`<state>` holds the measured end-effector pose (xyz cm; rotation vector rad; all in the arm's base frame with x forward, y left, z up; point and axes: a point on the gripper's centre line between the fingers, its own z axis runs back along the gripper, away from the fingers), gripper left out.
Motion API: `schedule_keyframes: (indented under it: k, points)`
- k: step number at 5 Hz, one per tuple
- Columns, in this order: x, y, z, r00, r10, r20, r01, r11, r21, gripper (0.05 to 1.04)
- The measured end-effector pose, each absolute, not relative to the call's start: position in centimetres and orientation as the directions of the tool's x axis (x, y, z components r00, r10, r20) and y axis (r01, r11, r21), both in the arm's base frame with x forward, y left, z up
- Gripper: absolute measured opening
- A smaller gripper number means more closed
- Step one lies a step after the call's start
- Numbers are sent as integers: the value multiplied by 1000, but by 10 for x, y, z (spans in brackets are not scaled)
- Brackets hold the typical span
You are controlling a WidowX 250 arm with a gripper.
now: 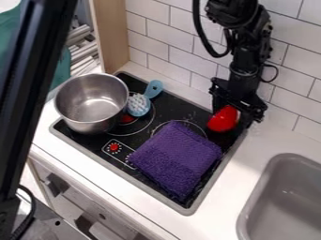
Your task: Put the red object on top of the violet cloth
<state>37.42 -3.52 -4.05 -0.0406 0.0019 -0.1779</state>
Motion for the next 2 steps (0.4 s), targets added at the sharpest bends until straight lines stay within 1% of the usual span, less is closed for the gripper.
schedule_keyframes:
  k: [1,2]
  points:
    - [370,-31,-40,987,-161,1,161,985,-57,560]
    - [365,-29,-38,984,-177,4,177,982,-66,559]
